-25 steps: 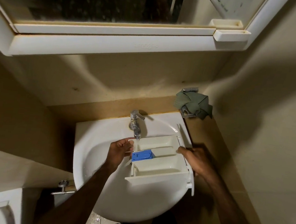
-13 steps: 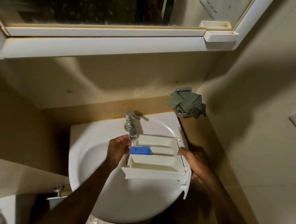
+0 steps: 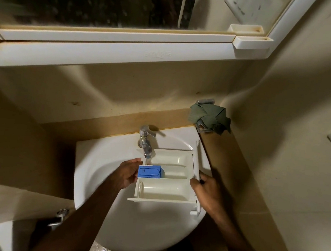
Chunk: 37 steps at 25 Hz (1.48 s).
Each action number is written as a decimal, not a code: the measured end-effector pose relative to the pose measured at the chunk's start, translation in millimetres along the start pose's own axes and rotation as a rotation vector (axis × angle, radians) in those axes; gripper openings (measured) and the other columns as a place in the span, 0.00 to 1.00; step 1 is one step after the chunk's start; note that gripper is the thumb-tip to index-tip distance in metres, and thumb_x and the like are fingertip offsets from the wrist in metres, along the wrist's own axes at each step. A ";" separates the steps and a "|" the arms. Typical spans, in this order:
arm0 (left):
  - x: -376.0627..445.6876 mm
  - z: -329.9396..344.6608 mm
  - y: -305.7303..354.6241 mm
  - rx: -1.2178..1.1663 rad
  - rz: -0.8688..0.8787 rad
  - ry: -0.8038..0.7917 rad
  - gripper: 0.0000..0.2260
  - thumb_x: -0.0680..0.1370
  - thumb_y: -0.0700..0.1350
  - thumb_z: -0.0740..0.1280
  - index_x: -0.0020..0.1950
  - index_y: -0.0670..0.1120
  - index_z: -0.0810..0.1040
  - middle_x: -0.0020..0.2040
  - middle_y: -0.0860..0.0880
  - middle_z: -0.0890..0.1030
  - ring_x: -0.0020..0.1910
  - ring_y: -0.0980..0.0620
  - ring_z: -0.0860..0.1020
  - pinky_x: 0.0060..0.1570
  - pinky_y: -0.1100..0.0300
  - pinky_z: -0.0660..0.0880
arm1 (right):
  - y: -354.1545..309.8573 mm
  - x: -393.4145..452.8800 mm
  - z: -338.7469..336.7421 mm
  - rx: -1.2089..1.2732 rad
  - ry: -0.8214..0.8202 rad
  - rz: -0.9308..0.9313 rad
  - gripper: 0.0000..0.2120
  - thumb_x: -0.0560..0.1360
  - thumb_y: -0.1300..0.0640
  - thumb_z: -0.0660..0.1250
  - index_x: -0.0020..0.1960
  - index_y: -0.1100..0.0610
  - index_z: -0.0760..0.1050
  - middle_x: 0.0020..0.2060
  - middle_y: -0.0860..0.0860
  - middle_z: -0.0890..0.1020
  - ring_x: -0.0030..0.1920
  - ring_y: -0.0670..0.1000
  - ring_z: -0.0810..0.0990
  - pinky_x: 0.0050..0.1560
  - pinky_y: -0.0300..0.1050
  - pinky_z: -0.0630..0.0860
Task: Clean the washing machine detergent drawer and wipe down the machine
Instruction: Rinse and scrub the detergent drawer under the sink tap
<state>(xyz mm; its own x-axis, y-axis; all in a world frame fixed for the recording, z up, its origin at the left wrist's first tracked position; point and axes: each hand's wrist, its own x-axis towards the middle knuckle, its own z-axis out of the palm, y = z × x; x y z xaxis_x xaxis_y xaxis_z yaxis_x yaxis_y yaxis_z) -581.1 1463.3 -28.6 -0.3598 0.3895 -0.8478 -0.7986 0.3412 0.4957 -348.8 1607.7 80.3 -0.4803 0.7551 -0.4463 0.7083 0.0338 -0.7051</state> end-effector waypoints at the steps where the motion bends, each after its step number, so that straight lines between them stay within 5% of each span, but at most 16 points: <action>1: 2.3 -5.0 6.2 0.013 -0.017 -0.008 0.16 0.83 0.38 0.67 0.71 0.40 0.75 0.42 0.41 0.83 0.39 0.49 0.76 0.37 0.55 0.82 | 4.4 0.6 4.5 0.007 -0.001 -0.010 0.08 0.76 0.58 0.68 0.52 0.51 0.84 0.37 0.47 0.85 0.40 0.50 0.84 0.41 0.45 0.80; 3: 6.0 -11.1 16.8 0.092 -0.023 -0.012 0.15 0.83 0.38 0.67 0.70 0.39 0.74 0.41 0.42 0.82 0.38 0.50 0.75 0.30 0.58 0.82 | 10.1 -0.6 13.2 0.017 -0.013 -0.026 0.12 0.77 0.59 0.68 0.59 0.50 0.83 0.40 0.46 0.86 0.41 0.49 0.83 0.40 0.43 0.78; 9: 3.7 -10.8 26.7 0.457 0.127 0.116 0.07 0.83 0.41 0.69 0.59 0.42 0.75 0.46 0.40 0.82 0.41 0.46 0.81 0.42 0.51 0.81 | 26.1 -4.4 34.9 0.027 0.038 -0.007 0.19 0.78 0.59 0.66 0.67 0.46 0.79 0.47 0.45 0.86 0.46 0.46 0.84 0.45 0.45 0.83; 13: 9.5 -32.3 40.0 0.455 0.030 -0.069 0.13 0.84 0.37 0.66 0.68 0.39 0.74 0.54 0.38 0.86 0.42 0.46 0.86 0.36 0.51 0.85 | 30.5 -7.8 46.8 0.057 0.064 -0.019 0.20 0.79 0.57 0.66 0.70 0.47 0.77 0.51 0.46 0.86 0.49 0.44 0.83 0.48 0.39 0.81; 18: 0.7 -41.5 43.0 0.366 -0.018 -0.228 0.11 0.85 0.34 0.62 0.67 0.37 0.75 0.55 0.38 0.86 0.48 0.45 0.87 0.44 0.51 0.86 | 34.2 -6.3 51.6 0.038 0.071 -0.041 0.22 0.79 0.58 0.65 0.72 0.46 0.76 0.53 0.46 0.85 0.47 0.43 0.83 0.45 0.36 0.76; 20: -5.7 -33.0 37.0 0.464 0.129 -0.053 0.11 0.83 0.36 0.65 0.65 0.35 0.77 0.54 0.37 0.85 0.46 0.44 0.86 0.45 0.50 0.85 | 35.7 -5.7 52.0 0.048 0.071 -0.044 0.23 0.79 0.58 0.65 0.73 0.46 0.75 0.53 0.46 0.85 0.48 0.44 0.83 0.47 0.39 0.78; 23: -32.9 -19.7 13.4 0.729 0.636 0.459 0.09 0.80 0.42 0.71 0.58 0.42 0.86 0.51 0.44 0.87 0.48 0.44 0.85 0.51 0.51 0.81 | 37.4 -6.8 57.4 0.062 0.079 -0.056 0.24 0.79 0.58 0.65 0.74 0.47 0.74 0.56 0.46 0.84 0.52 0.49 0.83 0.56 0.47 0.82; 25: -57.6 -12.3 -10.5 0.903 0.971 0.638 0.09 0.80 0.45 0.70 0.57 0.45 0.86 0.52 0.47 0.87 0.50 0.45 0.85 0.51 0.54 0.79 | 40.3 -8.4 66.4 0.076 0.084 -0.058 0.25 0.80 0.58 0.64 0.76 0.47 0.71 0.58 0.46 0.83 0.56 0.51 0.83 0.61 0.51 0.82; 29: -61.8 -7.8 -41.1 1.472 1.405 0.388 0.18 0.81 0.47 0.60 0.64 0.42 0.83 0.61 0.43 0.84 0.61 0.42 0.81 0.68 0.42 0.74 | 44.5 -11.7 88.7 0.134 0.079 -0.042 0.29 0.80 0.56 0.63 0.80 0.46 0.66 0.66 0.47 0.81 0.63 0.51 0.81 0.67 0.52 0.79; 34: -44.1 0.5 -22.9 1.735 1.185 0.215 0.23 0.83 0.54 0.54 0.65 0.41 0.80 0.58 0.41 0.85 0.55 0.40 0.83 0.63 0.46 0.78 | 43.1 -12.3 102.6 0.124 0.121 -0.060 0.33 0.75 0.51 0.61 0.81 0.49 0.66 0.70 0.50 0.79 0.69 0.53 0.78 0.71 0.52 0.74; 37: -40.2 18.9 -11.4 1.651 1.175 0.022 0.23 0.84 0.53 0.51 0.66 0.45 0.81 0.63 0.44 0.84 0.60 0.42 0.82 0.64 0.49 0.76 | 42.5 -12.7 106.9 0.116 0.124 -0.055 0.32 0.77 0.53 0.62 0.81 0.50 0.65 0.72 0.51 0.78 0.71 0.54 0.76 0.74 0.52 0.72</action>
<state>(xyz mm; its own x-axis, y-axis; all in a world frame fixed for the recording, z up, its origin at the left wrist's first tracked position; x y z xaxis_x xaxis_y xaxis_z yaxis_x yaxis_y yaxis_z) -548.4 1459.9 3.4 -0.2886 0.9563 -0.0466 0.8912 0.2861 0.3521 -367.9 1529.6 -2.9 -0.4443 0.8292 -0.3391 0.6146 0.0068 -0.7888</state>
